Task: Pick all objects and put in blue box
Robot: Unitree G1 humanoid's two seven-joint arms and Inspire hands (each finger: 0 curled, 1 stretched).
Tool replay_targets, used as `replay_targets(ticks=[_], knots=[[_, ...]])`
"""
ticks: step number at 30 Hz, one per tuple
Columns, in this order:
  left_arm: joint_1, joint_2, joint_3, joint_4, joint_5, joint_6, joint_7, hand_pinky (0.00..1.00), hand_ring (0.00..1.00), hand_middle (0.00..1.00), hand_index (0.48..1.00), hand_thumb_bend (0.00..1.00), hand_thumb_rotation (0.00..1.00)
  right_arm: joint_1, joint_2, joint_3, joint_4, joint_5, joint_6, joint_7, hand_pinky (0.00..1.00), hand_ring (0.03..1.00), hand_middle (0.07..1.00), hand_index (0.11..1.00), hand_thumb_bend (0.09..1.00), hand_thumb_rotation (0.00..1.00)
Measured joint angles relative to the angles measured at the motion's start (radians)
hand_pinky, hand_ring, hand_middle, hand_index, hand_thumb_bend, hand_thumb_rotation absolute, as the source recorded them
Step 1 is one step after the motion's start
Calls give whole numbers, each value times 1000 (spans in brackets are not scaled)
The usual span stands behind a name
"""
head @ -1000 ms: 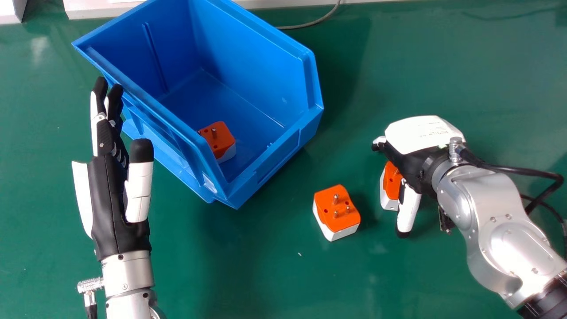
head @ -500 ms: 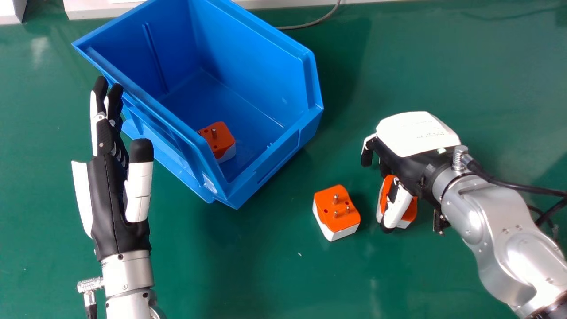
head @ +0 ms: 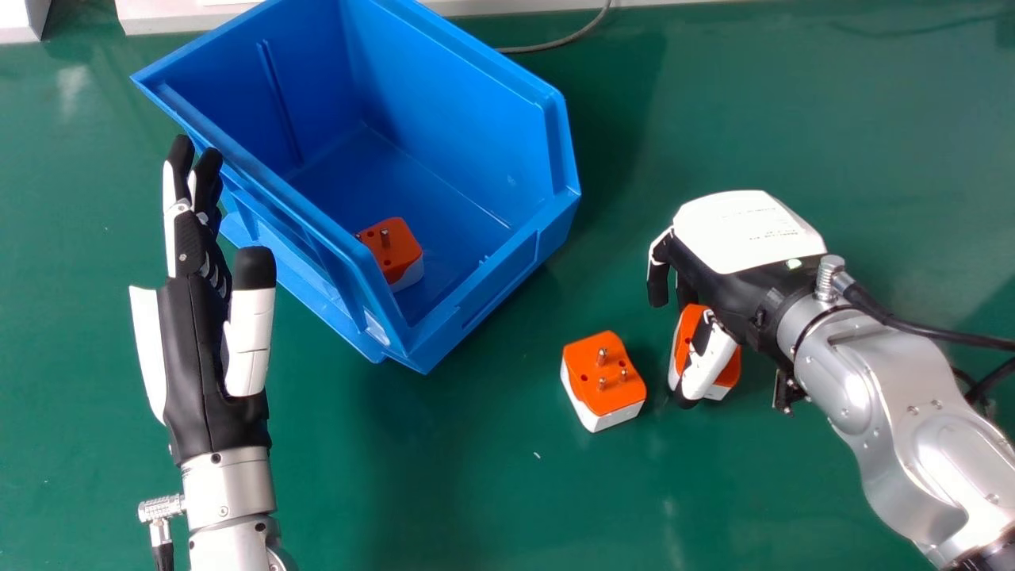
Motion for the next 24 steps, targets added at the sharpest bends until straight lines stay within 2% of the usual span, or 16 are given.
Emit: replay_targets(ticks=[7, 15, 24], knots=[[0, 0, 0, 0, 3, 0, 2, 992, 963, 946, 963, 997, 947, 0, 0, -1, -1, 1, -3, -2, 300, 377, 493, 534, 520, 0], [-1, -1, 0, 0, 1, 1, 1, 994, 962, 945, 963, 996, 944, 0, -5, -22, -22, 1, 8, 18, 310, 380, 508, 526, 514, 0], [-2, -1, 0, 1, 1, 2, 1, 997, 962, 946, 962, 992, 943, 40, -16, -90, -166, 6, 12, 12, 317, 377, 508, 512, 514, 0]])
